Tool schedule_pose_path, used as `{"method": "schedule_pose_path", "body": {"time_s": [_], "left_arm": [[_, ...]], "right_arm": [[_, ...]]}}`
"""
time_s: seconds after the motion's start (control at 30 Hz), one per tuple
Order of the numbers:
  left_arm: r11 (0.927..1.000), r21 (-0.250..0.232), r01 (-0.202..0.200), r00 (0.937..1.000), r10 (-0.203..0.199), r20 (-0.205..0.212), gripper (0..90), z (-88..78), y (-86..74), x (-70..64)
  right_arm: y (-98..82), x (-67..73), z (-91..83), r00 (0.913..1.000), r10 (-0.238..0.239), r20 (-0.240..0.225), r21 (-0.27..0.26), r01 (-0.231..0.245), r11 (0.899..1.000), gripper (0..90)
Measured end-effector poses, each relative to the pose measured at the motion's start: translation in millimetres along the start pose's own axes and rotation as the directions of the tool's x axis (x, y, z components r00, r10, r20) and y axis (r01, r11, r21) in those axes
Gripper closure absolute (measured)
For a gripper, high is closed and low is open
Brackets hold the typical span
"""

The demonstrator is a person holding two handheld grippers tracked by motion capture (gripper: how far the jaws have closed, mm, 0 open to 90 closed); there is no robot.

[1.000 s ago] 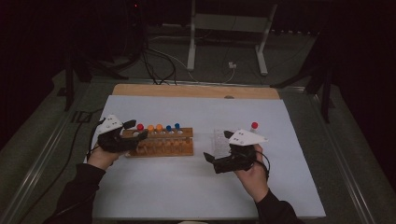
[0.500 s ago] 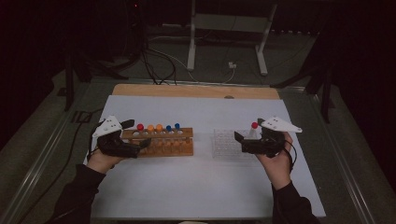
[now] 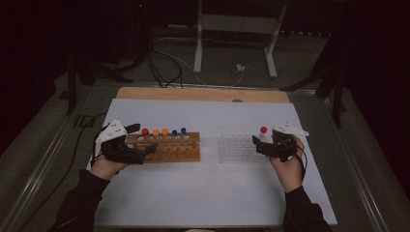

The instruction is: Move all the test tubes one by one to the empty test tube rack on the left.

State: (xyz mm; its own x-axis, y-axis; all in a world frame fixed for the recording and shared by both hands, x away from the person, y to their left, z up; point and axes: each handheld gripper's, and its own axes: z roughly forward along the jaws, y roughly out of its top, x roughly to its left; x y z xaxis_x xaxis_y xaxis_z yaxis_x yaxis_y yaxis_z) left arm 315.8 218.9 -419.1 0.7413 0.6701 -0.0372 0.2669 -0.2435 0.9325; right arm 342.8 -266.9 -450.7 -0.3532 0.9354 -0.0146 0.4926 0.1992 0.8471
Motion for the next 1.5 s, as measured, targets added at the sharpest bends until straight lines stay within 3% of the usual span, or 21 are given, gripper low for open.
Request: {"method": "schedule_pose_path", "body": {"time_s": [0.17,0.3,0.63,1.1,1.47,1.5], "left_arm": [[1.0000,0.001,0.000,1.0000,0.000,0.001,3.1,0.2,0.0,0.0],[1.0000,0.002,0.001,1.0000,-0.001,0.000,3.1,0.9,-0.3,0.2],[1.0000,0.004,0.000,1.0000,0.000,0.000,3.1,0.6,-0.2,0.7],[0.9999,0.012,-0.002,1.0000,0.002,0.004,3.1,0.8,0.4,0.5],[0.9997,0.006,-0.022,0.9993,0.021,0.031,3.2,-0.3,6.7,-7.3],[0.9997,0.007,-0.023,0.9991,0.023,0.036,3.2,0.1,7.3,-8.6]], "right_arm": [[-3.7,-4.4,6.2,0.9995,-0.019,0.024,0.035,0.019,0.999,35.2],[-4.2,-6.3,8.5,0.9997,-0.024,0.005,0.037,0.024,0.999,51.6],[-2.7,-8.5,12.0,0.9999,-0.013,-0.006,0.040,0.013,0.999,73.5],[11.5,-4.4,-8.6,0.9993,-0.037,-0.002,-0.020,0.036,0.999,75.0],[23.5,9.4,-31.7,0.9958,-0.089,0.020,-0.097,0.090,0.991,75.0],[24.6,10.6,-33.7,0.9962,-0.087,0.003,-0.105,0.087,0.991,75.0]]}}
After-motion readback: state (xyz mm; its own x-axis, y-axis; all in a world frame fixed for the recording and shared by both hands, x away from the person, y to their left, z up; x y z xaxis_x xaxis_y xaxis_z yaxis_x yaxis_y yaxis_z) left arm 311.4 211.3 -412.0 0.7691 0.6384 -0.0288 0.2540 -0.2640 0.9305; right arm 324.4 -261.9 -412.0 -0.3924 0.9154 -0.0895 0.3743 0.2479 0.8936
